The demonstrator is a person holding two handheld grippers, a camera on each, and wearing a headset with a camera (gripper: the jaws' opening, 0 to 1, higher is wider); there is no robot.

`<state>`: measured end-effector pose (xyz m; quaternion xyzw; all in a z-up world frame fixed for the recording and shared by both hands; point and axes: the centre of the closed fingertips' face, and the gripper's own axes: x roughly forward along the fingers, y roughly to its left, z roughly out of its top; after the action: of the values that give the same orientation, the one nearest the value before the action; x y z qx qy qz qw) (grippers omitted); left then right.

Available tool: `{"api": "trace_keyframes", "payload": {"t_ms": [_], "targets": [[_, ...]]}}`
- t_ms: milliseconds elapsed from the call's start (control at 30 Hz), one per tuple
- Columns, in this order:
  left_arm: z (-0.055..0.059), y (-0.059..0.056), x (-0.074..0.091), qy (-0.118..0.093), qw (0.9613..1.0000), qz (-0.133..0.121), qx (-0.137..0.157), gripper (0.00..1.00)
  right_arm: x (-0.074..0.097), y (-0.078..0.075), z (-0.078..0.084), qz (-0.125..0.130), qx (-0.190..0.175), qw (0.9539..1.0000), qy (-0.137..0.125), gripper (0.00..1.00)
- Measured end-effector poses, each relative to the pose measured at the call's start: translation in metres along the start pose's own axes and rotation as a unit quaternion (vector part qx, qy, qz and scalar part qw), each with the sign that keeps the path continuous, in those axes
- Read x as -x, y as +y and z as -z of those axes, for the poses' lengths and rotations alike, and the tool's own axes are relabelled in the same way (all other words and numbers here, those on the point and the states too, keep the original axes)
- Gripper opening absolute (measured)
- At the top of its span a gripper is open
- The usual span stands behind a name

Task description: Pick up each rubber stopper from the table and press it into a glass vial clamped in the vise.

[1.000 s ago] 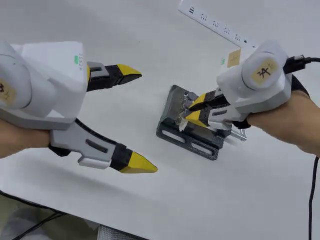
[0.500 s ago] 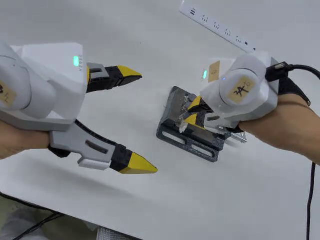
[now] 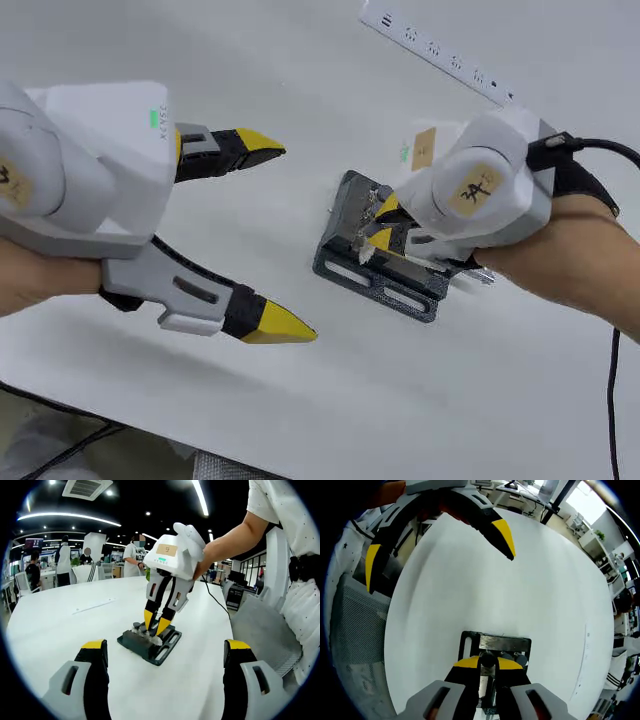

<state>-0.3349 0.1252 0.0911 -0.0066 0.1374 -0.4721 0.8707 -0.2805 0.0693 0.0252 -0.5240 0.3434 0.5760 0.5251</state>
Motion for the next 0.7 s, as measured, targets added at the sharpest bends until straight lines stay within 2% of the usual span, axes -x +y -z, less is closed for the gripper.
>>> {"api": "trace_keyframes", "payload": {"t_ms": [267, 533, 700], "targets": [[-0.001, -0.001, 0.001, -0.001, 1.0, 0.0, 0.002, 0.95, -0.001, -0.002, 0.001, 0.012, -0.013, 0.9997, -0.015, 0.07], [-0.003, -0.002, 0.0, -0.002, 1.0, 0.001, 0.002, 0.95, 0.001, -0.003, 0.002, 0.014, -0.025, 0.9993, -0.023, 0.1], [-0.003, -0.002, -0.001, -0.002, 1.0, 0.002, 0.001, 0.95, 0.015, -0.004, -0.004, 0.006, -0.062, 0.9966, -0.054, 0.11]]}}
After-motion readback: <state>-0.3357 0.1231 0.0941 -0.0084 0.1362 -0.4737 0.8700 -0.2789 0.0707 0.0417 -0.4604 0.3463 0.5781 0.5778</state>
